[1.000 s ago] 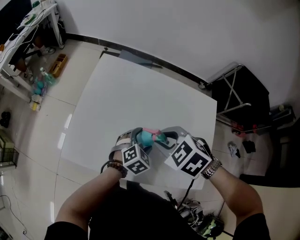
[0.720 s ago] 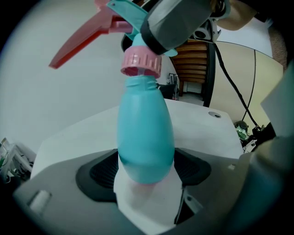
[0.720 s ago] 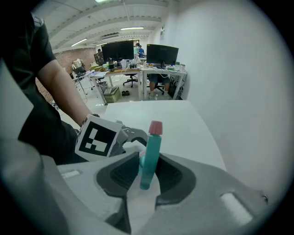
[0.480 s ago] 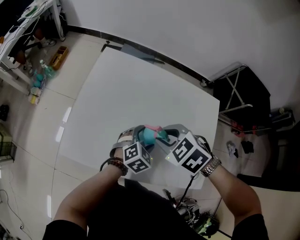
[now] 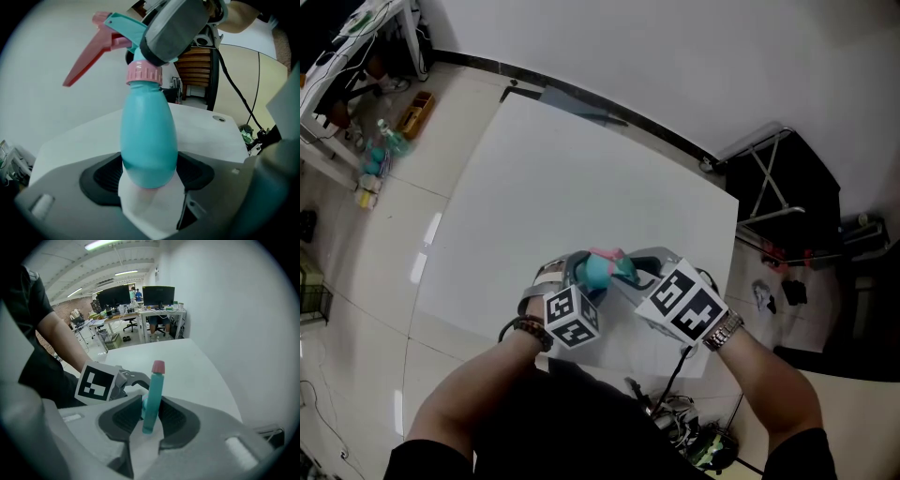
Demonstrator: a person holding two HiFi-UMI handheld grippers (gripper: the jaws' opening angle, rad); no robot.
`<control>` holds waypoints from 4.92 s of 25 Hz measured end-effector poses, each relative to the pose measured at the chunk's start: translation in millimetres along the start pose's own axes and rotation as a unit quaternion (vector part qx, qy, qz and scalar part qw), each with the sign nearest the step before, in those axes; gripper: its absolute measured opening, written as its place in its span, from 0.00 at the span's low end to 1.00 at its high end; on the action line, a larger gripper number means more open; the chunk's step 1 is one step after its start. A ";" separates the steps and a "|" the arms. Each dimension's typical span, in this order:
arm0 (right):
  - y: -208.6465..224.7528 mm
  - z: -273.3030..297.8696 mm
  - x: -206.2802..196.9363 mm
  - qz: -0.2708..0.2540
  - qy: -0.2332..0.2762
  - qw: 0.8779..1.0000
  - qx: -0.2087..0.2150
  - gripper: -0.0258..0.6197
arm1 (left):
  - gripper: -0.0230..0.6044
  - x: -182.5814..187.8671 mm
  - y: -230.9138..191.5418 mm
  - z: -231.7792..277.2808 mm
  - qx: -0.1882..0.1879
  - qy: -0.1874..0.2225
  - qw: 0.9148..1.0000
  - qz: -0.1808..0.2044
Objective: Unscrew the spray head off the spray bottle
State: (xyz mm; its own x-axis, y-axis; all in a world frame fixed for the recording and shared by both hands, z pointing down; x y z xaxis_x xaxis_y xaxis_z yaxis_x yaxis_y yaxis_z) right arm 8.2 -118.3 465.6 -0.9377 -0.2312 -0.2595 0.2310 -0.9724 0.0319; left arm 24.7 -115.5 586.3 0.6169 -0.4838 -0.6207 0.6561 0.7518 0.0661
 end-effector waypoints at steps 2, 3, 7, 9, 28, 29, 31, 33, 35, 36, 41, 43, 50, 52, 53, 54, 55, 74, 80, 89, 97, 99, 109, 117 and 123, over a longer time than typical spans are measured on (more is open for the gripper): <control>0.1 -1.2 -1.6 0.002 -0.001 1.000 0.002 0.20 | 0.65 0.4 1.5 -0.7 -0.001 0.000 1.000 0.002; 0.1 -2.0 -2.6 0.001 -0.002 1.000 0.002 0.20 | 0.65 1.0 2.5 -0.9 -0.002 0.000 1.000 0.004; -1.2 -6.3 -3.7 -0.002 0.000 1.000 0.002 0.20 | 0.65 4.0 5.4 -3.7 -0.005 0.002 1.000 0.003; -2.7 -9.2 -2.6 -0.004 0.004 1.000 0.001 0.20 | 0.65 5.4 5.7 -6.5 -0.005 0.005 1.000 0.003; -11.9 -21.0 -5.2 -0.027 0.008 0.999 -0.021 0.29 | 0.65 13.9 12.4 -21.8 -0.007 0.012 1.000 0.018; -12.4 -20.8 -4.7 -0.032 0.008 0.999 -0.020 0.29 | 0.65 14.1 12.4 -22.3 -0.009 0.011 1.000 0.020; -13.7 -20.6 -3.9 -0.043 0.007 0.999 -0.020 0.27 | 0.65 14.4 12.3 -24.0 -0.013 0.009 1.000 0.023; -15.9 -20.4 -5.0 -0.058 0.003 0.998 -0.020 0.25 | 0.65 14.2 13.9 -25.5 -0.018 0.006 0.999 0.025; -18.5 -21.0 -7.2 -0.081 -0.001 0.996 -0.022 0.23 | 0.65 13.9 17.6 -26.7 -0.027 0.002 0.999 0.030; -19.7 -21.4 -8.2 -0.094 -0.004 0.995 -0.024 0.23 | 0.65 13.9 19.3 -27.4 -0.032 -0.001 0.999 0.034; -22.6 -23.5 -13.3 -0.140 -0.011 0.990 -0.024 0.23 | 0.65 13.6 23.7 -32.3 -0.050 -0.014 0.997 0.052; -23.1 -25.8 -14.9 -0.142 -0.008 0.990 -0.017 0.23 | 0.65 13.5 24.9 -35.1 -0.054 -0.015 0.997 0.056; -18.5 -31.4 -20.6 -0.076 0.039 0.996 0.029 0.22 | 0.65 13.8 25.0 -43.4 -0.053 -0.013 0.996 0.071; -13.3 -33.3 -22.4 -0.035 0.062 0.997 0.044 0.22 | 0.65 15.1 24.2 -45.1 -0.050 -0.009 0.996 0.072; -10.5 -34.1 -23.0 -0.013 0.074 0.996 0.050 0.22 | 0.65 15.8 23.5 -45.8 -0.049 -0.007 0.996 0.070; -8.4 -34.8 -23.3 0.009 0.087 0.995 0.057 0.22 | 0.65 16.4 22.7 -46.5 -0.047 -0.005 0.997 0.068; -6.8 -35.6 -23.3 0.031 0.101 0.992 0.062 0.22 | 0.64 16.8 22.0 -47.3 -0.046 -0.003 0.997 0.065; 6.6 -46.8 -35.0 0.237 0.186 0.952 0.058 0.22 | 0.64 26.6 1.9 -54.5 0.060 -0.055 0.990 0.119; 8.7 -41.7 -43.9 0.367 0.183 0.906 0.102 0.22 | 0.64 22.4 -6.1 -54.4 0.115 -0.086 0.975 0.170; 6.9 -39.3 -55.9 0.522 0.195 0.800 0.220 0.22 | 0.64 23.7 -4.2 -53.1 0.133 -0.088 0.967 0.200; 4.8 -49.2 -51.7 0.459 0.194 0.848 0.181 0.24 | 0.64 31.5 4.1 -53.1 0.108 -0.056 0.977 0.173; 4.2 -52.2 -49.2 0.434 0.192 0.864 0.169 0.26 | 0.64 32.1 4.1 -53.1 0.105 -0.049 0.979 0.166; 0.8 -86.3 -50.9 0.253 0.157 0.952 0.071 0.43 | 0.64 39.4 -3.4 -60.6 0.104 -0.019 0.983 0.149; -16.0 -125.0 -51.6 -0.175 0.075 0.969 -0.156 0.44 | 0.64 39.6 -2.5 -61.2 0.092 -0.003 0.985 0.148; -27.0 -106.0 -42.2 -0.313 0.006 0.934 -0.172 0.44 | 0.64 45.4 5.3 -62.4 0.079 0.011 0.984 0.162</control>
State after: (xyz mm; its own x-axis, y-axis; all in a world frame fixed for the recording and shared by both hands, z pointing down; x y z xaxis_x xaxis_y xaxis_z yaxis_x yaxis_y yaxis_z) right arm 69.0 -79.0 373.3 -0.9144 0.3818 -0.1346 -0.2895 -0.8491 -0.4418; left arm 29.1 -105.5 509.7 0.7964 -0.2193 -0.5637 0.4872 0.7848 0.3830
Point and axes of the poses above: the fingertips, and each gripper's own axes: z forward along the fingers, y to its right, x out of its top, the point moved 1 cm from there along -z, backward along the fingers, and after that the axes turned 10 degrees about -y, right-handed, at the moved point
